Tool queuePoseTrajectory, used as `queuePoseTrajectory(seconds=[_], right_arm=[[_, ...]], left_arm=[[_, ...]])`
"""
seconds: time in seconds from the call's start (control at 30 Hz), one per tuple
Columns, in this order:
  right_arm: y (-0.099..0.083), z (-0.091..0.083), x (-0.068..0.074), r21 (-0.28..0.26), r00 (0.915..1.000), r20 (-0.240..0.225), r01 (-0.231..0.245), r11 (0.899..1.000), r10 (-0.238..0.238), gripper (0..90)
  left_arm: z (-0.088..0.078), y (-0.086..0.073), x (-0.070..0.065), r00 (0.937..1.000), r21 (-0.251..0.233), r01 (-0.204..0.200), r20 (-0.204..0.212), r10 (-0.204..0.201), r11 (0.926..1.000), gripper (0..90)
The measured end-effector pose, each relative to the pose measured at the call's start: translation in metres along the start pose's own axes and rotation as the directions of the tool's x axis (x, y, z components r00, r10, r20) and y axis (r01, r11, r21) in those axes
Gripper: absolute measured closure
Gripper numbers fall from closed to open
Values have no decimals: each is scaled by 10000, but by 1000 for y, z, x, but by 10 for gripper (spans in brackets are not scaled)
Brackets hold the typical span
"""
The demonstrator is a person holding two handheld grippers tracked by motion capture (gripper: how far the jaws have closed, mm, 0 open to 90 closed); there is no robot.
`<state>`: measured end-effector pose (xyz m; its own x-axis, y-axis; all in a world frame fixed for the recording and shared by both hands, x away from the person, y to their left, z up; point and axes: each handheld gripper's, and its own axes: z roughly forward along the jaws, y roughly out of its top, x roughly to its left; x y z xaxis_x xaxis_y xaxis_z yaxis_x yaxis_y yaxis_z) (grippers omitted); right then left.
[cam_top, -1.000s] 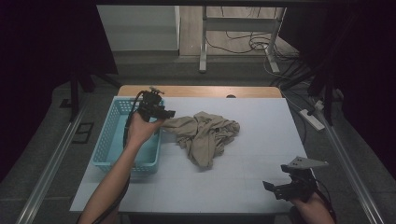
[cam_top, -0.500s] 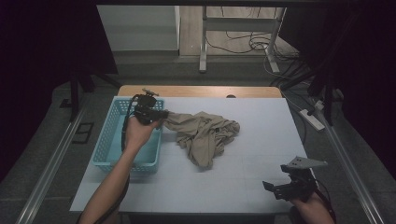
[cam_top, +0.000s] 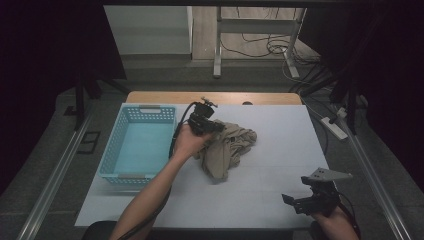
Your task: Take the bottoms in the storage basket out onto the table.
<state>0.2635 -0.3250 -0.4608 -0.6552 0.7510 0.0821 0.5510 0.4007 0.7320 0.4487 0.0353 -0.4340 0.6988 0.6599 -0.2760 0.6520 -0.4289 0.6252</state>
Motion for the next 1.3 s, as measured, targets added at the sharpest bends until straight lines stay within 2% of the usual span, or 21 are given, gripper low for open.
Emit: queuePoseTrajectory(seconds=[0.03, 0.07, 0.13, 0.2, 0.37, 0.43, 0.5, 0.6, 0.63, 0.7, 0.83, 1.0, 1.1, 1.3], right_arm=[[0, 0, 0, -26, 10000, -15, 2, 10000, -2, 19], [0, 0, 0, -26, 10000, -15, 2, 10000, -2, 19], [0, 0, 0, -38, 10000, -24, 1, 10000, -1, 19], [0, 0, 0, -35, 10000, -24, 2, 10000, -2, 19], [0, 0, 0, 1, 10000, -44, 28, 10000, -28, 19], [0, 0, 0, -28, 10000, -23, 21, 10000, -21, 19], [0, 0, 0, 28, 10000, -52, 46, 10000, -46, 19], [0, 0, 1, 9, 10000, -24, 51, 10000, -51, 19], [0, 1, 1, 3, 10000, -20, 79, 10000, -79, 19], [0, 1, 1, 25, 10000, -19, 89, 10000, -89, 19], [1, 1, 1, 36, 9999, -44, 97, 9999, -97, 19], [0, 1, 1, 24, 9999, -45, 106, 9999, -106, 19], [0, 1, 1, 23, 9999, -57, 107, 9999, -107, 19], [0, 1, 0, 7, 9999, -79, 112, 9999, -112, 19]], left_arm=[[13, -1, -1, 10000, 274, -5, 49, 4, 9996, 864], [13, -1, -1, 10000, 274, -5, 49, 4, 9996, 860], [30, -6, -1, 9999, 611, 46, 139, -55, 9981, 844], [35, -8, -1, 10000, 695, 13, 94, -19, 9976, 833], [52, -18, 3, 9996, 700, 50, 282, -69, 9975, 774], [55, -21, 3, 9995, 672, -117, 300, 97, 9977, 738], [57, -22, 1, 9991, 623, -366, 254, 350, 9974, 696], [57, -22, 0, 9989, 604, -394, 289, 377, 9974, 623], [57, -22, 0, 9983, 585, -512, 296, 495, 9970, 623], [56, -22, -4, 9974, 589, -706, 203, 695, 9958, 563], [54, -22, -8, 9959, 535, -885, 237, 873, 9946, 480], [51, -22, -11, 9951, 429, -971, 215, 963, 9943, 392], [49, -22, -12, 9961, 211, -827, 311, 820, 9963, 327], [45, -24, -11, 9945, -152, -772, 699, 781, 9969, 241]])
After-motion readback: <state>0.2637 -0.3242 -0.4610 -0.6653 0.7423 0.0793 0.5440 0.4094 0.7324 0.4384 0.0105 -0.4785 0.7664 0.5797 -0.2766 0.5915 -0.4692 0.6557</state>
